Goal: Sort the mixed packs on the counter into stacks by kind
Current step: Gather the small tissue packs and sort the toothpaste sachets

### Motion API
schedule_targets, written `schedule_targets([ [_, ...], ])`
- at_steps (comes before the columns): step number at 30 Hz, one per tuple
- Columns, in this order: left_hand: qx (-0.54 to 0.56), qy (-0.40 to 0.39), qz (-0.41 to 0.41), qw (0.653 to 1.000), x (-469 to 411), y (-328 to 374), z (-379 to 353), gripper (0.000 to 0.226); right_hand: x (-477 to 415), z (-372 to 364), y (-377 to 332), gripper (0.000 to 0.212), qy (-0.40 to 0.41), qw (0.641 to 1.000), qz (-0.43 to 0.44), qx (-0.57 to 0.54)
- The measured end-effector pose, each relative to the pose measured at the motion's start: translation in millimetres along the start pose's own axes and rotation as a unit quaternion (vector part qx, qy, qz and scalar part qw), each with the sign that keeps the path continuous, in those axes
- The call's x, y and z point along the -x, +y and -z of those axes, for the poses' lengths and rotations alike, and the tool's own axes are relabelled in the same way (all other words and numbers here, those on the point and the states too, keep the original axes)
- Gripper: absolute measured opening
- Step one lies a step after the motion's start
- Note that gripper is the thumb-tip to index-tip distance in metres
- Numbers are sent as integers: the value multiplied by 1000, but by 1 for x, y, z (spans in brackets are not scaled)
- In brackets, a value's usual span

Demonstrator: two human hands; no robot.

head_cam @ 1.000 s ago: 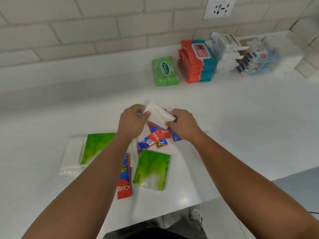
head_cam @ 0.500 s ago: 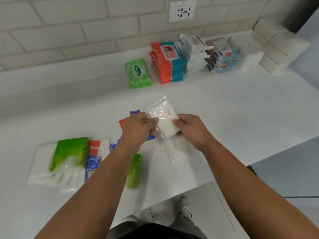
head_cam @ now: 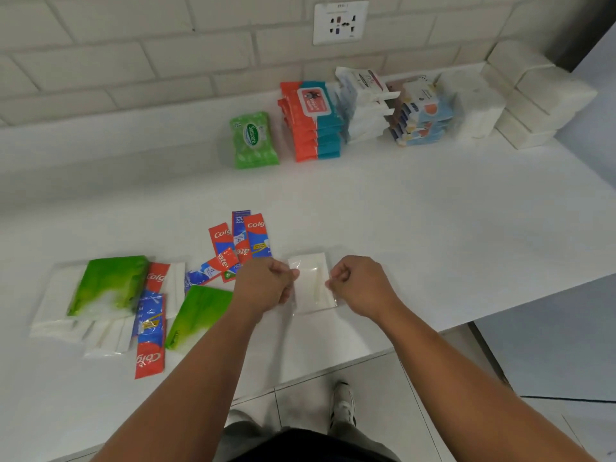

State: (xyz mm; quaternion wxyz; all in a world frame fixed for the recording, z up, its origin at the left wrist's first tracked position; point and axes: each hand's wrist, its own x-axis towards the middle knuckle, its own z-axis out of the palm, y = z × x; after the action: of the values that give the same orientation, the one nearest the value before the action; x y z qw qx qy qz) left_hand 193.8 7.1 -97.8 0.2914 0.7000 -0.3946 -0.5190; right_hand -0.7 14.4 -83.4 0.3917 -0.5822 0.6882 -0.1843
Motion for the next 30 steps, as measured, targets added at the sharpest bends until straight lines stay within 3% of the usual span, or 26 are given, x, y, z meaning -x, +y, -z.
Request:
schedule_targets([
  [7,-97,67,-22,993,11,-3,-12,28,1,-3,9,26,12,999,16,45],
  [14,-107,82,-17,991,10,-5,-20,27,-3,-5,8,28,1,998,7,55],
  [18,-173,94,-38,980,16,-4,-12,37,-1,-6,7,37,19,996,19,79],
  [24,-172,144,-144,964,47,8,33,20,7,-25,-26,42,99,982,127,101],
  [30,-188,213,-215,934,66,-10,110,9,20,-80,-87,35,-4,960,261,99],
])
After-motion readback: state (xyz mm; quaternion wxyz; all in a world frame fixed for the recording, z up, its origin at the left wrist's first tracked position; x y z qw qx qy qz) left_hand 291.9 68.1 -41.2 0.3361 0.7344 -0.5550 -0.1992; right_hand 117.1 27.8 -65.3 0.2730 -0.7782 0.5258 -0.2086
